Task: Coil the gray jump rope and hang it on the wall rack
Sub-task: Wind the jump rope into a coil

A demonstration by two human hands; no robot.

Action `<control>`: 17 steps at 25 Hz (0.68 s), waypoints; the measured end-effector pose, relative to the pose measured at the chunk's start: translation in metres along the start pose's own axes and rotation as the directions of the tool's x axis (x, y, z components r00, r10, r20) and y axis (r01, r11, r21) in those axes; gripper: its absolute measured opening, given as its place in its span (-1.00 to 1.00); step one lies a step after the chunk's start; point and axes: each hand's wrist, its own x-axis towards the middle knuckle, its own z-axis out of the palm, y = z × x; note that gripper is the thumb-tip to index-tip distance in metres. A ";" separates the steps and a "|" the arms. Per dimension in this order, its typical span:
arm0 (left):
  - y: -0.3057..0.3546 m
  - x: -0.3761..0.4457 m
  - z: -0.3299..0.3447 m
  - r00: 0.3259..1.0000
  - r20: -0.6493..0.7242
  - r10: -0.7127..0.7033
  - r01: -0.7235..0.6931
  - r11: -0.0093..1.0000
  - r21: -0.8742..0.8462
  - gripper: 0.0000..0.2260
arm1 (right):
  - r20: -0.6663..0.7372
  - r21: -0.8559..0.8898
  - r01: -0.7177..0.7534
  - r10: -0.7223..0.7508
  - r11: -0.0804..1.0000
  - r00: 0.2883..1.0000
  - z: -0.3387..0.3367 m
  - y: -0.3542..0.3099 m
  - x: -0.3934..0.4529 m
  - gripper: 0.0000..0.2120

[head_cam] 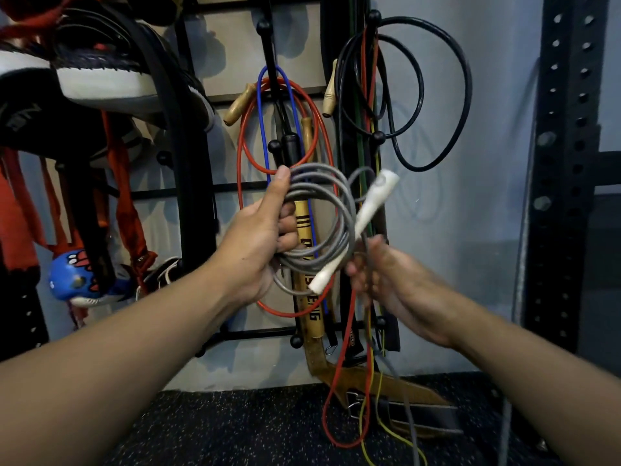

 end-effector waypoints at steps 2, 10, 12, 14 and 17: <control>-0.008 -0.002 0.010 0.991 -0.130 -0.016 -0.005 0.987 -0.161 -0.60 | -0.028 -0.066 0.029 -0.031 0.997 0.999 0.027 -0.002 0.006 -0.15; -0.040 -0.024 0.025 0.920 -0.326 0.220 -0.143 0.959 0.245 -0.51 | -0.380 0.126 0.100 -0.045 0.987 0.924 0.063 -0.009 0.013 -0.78; -0.045 -0.024 0.015 0.945 -0.198 0.261 -0.160 0.894 0.418 -0.62 | -0.395 0.118 0.096 -0.042 0.988 0.918 0.056 -0.010 0.014 -0.84; -0.046 -0.019 0.002 0.953 -0.128 0.274 -0.164 0.825 0.541 -0.71 | -0.383 -0.016 0.073 -0.074 0.997 0.921 0.047 -0.011 0.016 -0.81; -0.030 -0.011 -0.016 0.862 -0.002 0.506 -0.315 0.539 0.781 -0.22 | -0.315 -0.193 0.018 -0.079 0.981 0.946 0.033 -0.010 0.019 -0.78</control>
